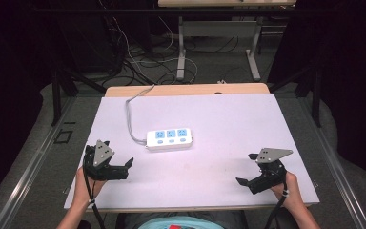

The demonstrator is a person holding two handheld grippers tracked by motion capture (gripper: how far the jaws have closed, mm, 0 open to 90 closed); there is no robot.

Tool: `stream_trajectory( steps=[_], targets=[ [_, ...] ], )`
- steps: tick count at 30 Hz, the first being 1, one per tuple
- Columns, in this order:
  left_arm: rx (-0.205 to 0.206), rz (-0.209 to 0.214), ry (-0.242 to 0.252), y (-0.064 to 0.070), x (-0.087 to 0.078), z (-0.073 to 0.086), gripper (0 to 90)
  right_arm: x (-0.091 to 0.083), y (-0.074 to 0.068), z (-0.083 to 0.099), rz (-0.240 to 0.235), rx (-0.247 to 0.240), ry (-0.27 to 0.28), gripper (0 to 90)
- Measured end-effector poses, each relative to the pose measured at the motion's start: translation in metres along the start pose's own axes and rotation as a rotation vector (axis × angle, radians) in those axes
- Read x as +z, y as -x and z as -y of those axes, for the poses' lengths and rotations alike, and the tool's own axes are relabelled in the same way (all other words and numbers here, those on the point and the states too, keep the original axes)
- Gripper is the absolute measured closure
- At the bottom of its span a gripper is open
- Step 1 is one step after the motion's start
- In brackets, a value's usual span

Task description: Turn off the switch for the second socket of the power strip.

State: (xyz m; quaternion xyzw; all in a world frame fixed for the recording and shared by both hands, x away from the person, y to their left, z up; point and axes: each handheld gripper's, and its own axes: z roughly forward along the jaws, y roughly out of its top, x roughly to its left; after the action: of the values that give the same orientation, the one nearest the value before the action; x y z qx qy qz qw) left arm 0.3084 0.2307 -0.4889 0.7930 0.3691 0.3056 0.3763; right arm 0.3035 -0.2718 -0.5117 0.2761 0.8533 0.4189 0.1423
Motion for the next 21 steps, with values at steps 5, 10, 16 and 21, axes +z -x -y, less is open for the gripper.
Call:
stream_trajectory(
  steps=[5, 10, 16, 21],
  targets=[
    [0.017, 0.008, -0.013, 0.000, 0.006, -0.003, 0.5, 0.000, 0.000, 0.000, 0.001, -0.006, 0.001, 1.0],
    [0.019, 0.008, -0.015, 0.000, 0.010, -0.006, 0.5, 0.000, 0.001, 0.000, -0.002, -0.004, -0.003, 1.0],
    [0.025, 0.008, -0.023, -0.001, 0.016, -0.010, 0.5, 0.000, 0.001, 0.000, -0.001, -0.006, -0.003, 1.0],
    [0.028, 0.012, -0.028, -0.002, 0.020, -0.012, 0.6, 0.000, 0.001, 0.000, -0.006, -0.002, -0.006, 1.0]
  ],
)
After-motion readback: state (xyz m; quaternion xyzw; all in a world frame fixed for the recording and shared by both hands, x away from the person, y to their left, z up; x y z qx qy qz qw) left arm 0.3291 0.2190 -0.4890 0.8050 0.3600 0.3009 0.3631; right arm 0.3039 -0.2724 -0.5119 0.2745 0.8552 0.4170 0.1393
